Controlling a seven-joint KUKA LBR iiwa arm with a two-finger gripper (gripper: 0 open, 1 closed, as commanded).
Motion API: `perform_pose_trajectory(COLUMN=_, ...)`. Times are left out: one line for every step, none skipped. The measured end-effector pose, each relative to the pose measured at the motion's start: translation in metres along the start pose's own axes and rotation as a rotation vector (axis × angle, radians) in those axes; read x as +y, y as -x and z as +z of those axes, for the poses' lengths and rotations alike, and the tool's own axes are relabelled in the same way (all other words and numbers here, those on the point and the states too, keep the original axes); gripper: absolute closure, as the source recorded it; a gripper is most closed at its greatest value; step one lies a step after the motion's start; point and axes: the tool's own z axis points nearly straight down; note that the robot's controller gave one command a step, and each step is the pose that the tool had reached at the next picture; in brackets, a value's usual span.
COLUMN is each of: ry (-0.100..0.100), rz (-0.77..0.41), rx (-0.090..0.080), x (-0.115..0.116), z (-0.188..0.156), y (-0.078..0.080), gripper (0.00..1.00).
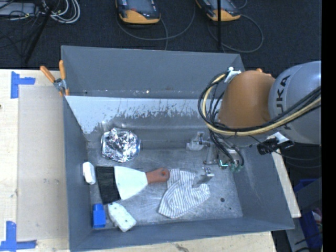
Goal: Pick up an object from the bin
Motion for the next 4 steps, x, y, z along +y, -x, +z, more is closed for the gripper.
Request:
perform_pose_trajectory(ry=0.0, rz=0.0, rx=-0.007, x=0.0, z=-0.004, y=0.002, gripper=0.0)
perform_pose_trajectory(ry=-0.002, rz=-0.096, rx=0.001, x=0.023, z=0.07, y=0.003, gripper=1.0)
perform_pose_trajectory(ry=-0.002, rz=-0.096, rx=0.001, x=0.023, z=0.07, y=0.003, gripper=1.0)
perform_pose_trajectory(ry=-0.001, rz=-0.05, rx=-0.001, x=0.023, z=0.07, y=0.001, gripper=1.0)
